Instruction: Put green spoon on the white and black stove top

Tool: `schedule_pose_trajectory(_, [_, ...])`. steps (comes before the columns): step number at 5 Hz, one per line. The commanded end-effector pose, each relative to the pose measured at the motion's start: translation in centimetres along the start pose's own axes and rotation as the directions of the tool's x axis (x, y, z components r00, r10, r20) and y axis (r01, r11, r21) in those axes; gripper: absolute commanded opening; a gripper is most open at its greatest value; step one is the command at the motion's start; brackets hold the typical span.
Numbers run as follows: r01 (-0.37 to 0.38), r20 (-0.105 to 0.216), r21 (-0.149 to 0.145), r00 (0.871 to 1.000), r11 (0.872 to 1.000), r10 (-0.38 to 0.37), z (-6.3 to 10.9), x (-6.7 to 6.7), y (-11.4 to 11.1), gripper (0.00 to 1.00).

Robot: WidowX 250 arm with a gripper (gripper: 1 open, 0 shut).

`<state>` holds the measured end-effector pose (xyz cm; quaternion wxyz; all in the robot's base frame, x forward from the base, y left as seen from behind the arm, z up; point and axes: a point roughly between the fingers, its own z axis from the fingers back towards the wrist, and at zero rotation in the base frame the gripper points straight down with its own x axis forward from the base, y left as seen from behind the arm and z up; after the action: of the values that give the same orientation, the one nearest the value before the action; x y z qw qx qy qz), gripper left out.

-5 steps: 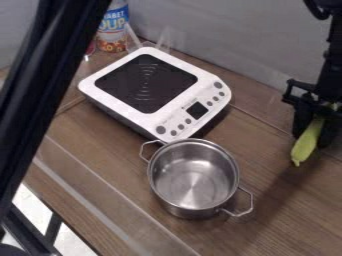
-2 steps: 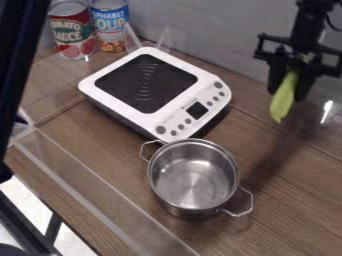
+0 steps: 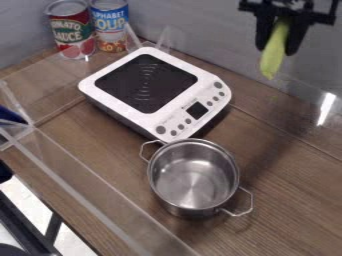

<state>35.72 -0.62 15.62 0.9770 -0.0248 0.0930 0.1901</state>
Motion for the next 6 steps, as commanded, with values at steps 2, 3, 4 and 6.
schedule_pose_trajectory(2, [-0.08, 0.111, -0.019, 0.99, 0.997, 0.082, 2.3, -2.2, 4.1, 0.0])
schedule_pose_trajectory(3, [-0.081, 0.115, -0.004, 0.99, 0.997, 0.081, 2.7, -2.2, 5.0, 0.0])
schedule_pose_trajectory(4, [-0.077, 0.107, 0.011, 0.991, 0.997, 0.076, 2.8, -2.1, 5.3, 0.0])
schedule_pose_trajectory(6, [-0.128, 0.08, 0.018, 0.989, 0.992, 0.126, 1.3, -1.4, 6.3, 0.0])
